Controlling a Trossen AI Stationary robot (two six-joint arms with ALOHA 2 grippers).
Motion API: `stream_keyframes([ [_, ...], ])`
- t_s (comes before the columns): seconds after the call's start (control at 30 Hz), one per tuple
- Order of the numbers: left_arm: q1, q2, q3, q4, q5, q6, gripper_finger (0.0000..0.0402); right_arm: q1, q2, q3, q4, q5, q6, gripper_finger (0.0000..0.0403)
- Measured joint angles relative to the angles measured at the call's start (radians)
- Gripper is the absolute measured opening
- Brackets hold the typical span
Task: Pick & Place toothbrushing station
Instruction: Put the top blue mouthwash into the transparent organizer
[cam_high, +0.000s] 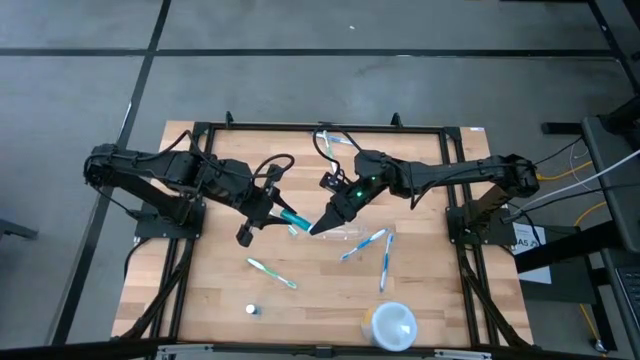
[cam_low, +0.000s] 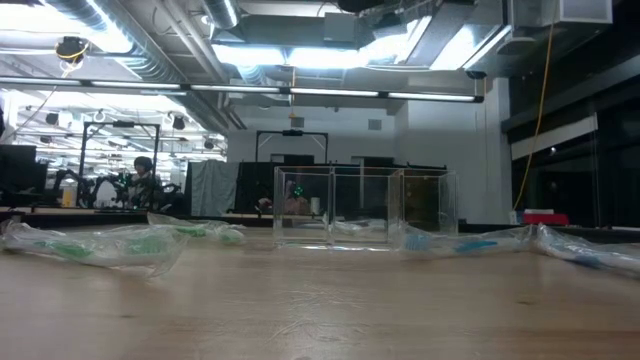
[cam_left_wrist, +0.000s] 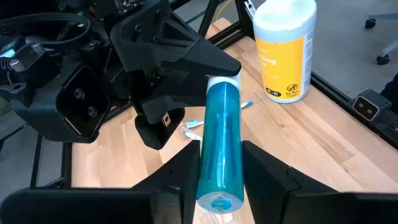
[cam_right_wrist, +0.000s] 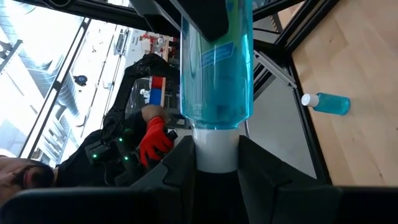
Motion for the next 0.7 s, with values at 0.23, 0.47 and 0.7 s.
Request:
stream_keyframes([
  [0.23,0.0,0.0,-0.002,-0.006,0.0,-0.015,0.01,0.0,0.0,-0.001,0.004,0.002,-0.005,0.0094],
  [0.47,0.0,-0.002,-0.002,-0.007,0.003,-0.023,0.01,0.017,0.002,-0.002,0.029,0.022,-0.022,0.01],
  [0.7,0.0,0.0,-0.004,-0.028,0.005,-0.04,0.0099,0.042,0.001,-0.002,0.05,0.06,-0.054,0.0179],
])
